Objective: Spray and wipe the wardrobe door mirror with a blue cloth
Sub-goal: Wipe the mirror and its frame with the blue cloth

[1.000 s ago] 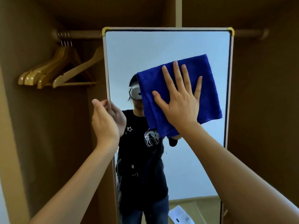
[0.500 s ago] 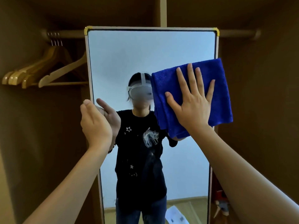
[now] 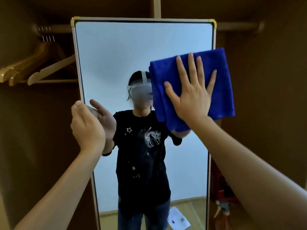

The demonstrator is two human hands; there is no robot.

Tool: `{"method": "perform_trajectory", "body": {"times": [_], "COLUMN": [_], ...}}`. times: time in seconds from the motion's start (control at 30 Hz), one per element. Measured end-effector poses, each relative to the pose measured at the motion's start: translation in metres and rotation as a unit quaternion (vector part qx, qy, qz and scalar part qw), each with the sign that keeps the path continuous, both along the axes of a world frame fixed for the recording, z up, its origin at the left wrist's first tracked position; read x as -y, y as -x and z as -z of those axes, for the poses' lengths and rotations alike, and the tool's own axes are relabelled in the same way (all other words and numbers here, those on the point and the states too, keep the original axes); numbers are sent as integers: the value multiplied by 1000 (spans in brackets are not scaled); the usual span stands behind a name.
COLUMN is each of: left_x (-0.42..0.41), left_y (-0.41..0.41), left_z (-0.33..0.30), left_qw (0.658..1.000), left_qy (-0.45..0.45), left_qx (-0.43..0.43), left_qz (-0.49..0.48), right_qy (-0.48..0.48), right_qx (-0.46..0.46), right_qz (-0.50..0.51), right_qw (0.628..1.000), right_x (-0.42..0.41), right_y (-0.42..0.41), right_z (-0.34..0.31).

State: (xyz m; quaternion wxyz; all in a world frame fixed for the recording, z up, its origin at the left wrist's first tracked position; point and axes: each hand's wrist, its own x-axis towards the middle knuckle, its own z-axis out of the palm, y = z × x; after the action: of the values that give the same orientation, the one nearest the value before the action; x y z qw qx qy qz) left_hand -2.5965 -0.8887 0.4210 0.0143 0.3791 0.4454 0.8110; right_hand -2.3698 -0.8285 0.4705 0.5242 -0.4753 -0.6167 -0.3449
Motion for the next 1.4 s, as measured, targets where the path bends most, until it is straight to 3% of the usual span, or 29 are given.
{"method": "perform_trajectory", "body": {"times": [0.17,0.53,0.87,1.2,1.4], "left_x": [-2,2,2,3,5], "left_y": [1,0,0,4,6], "left_z": [0,16,55,89,100], "left_qw": [1000,999,997,988,977], "left_qy": [-1,13,31,50,70], "left_qx": [2,-26,-56,-130,-184], "left_qz": [-4,-18,-31,-68,-87], "right_qy": [-15,17,-6,30,29], "right_qx": [-18,-7,-16,-7,-10], "right_qz": [-1,4,-3,8,1], "right_qw": [1000,1000,1000,1000,1000], "right_x": [-4,0,-4,2,2], "right_y": [-1,-1,-5,-4,-3], "right_z": [-50,60,10,147,100]}}
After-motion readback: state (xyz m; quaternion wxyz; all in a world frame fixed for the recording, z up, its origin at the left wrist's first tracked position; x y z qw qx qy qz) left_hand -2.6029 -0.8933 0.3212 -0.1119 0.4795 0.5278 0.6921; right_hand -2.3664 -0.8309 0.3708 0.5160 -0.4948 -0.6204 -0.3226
